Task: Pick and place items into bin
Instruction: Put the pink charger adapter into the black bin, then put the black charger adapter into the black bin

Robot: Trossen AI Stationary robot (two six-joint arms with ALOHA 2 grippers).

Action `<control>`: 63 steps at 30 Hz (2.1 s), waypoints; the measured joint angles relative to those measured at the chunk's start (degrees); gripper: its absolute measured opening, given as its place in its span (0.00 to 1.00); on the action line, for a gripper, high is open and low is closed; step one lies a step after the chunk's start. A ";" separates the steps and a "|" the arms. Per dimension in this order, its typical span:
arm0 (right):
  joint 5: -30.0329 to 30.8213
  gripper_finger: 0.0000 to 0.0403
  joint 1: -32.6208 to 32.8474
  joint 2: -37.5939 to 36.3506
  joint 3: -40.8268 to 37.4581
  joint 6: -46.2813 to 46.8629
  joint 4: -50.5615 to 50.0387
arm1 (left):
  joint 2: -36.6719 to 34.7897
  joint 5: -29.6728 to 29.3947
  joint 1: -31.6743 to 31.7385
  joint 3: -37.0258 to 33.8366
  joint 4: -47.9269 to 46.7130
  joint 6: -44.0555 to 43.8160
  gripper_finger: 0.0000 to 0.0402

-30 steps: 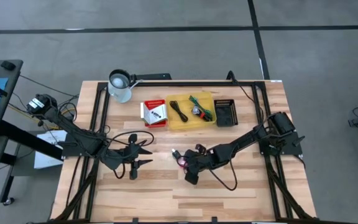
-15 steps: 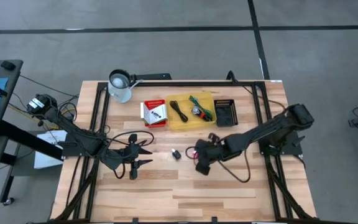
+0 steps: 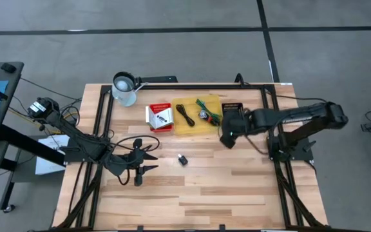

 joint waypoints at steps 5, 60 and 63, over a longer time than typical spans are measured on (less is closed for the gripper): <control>-0.15 0.35 -7.99 -2.24 0.00 -4.25 -2.42 | 0.00 0.00 -0.02 0.00 0.75 0.00 0.33; -6.27 0.43 -25.16 11.71 0.02 -17.33 -4.31 | 0.00 0.04 -0.02 0.00 0.41 -0.42 0.33; -6.26 0.41 -23.55 11.27 0.02 -17.36 -5.31 | 0.00 0.04 0.00 0.00 0.37 -0.42 0.33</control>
